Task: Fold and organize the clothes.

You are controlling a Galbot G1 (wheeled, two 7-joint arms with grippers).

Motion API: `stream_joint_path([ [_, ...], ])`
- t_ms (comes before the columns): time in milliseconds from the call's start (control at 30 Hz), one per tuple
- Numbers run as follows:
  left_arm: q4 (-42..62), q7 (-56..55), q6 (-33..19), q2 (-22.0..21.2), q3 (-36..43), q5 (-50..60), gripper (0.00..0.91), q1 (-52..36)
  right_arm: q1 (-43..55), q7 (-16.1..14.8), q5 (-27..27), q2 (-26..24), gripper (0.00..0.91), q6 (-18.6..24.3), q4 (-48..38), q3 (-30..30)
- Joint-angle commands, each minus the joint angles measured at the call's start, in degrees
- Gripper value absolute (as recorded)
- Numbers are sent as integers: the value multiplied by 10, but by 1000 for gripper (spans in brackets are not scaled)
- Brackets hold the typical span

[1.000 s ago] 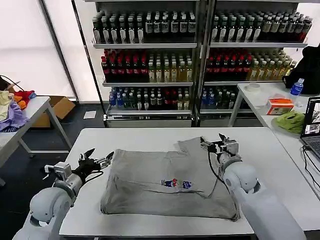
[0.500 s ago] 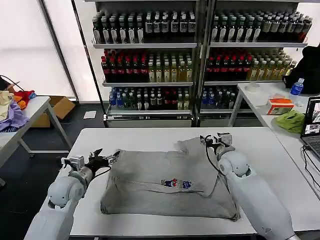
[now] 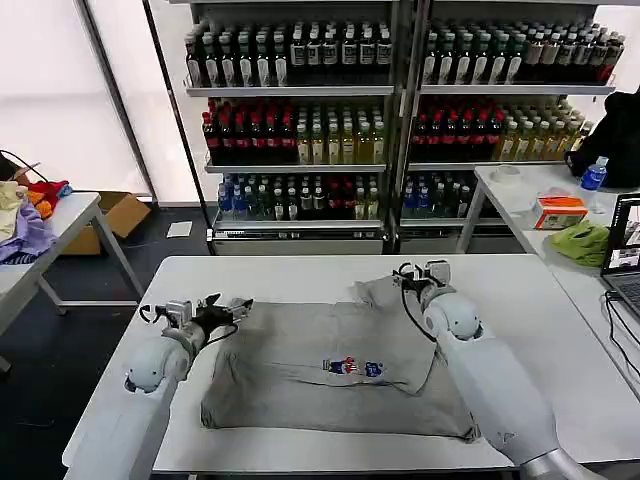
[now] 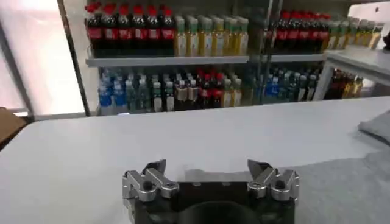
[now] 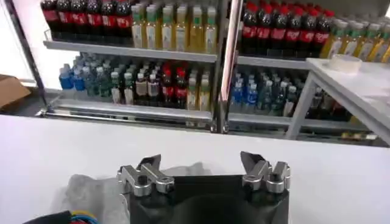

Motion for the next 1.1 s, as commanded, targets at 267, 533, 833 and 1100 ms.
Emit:
stream_joint_path([
  [267,75,2,-3,-9,30,17,907,-46,7,-3,-7,30,907,0,-62,0],
  [533,69,3,4,-5,33,16,40,-34,3,-3,-8,31,836,-1,-63,-5],
  [833,74,4,12,-9,33,16,10,-29,-10,-6,-10,32,0,0,-55,-5],
  [1100,64,6,12,-10,29,16,10,-17,-25,-5,-4,26,0,0,-31,1],
])
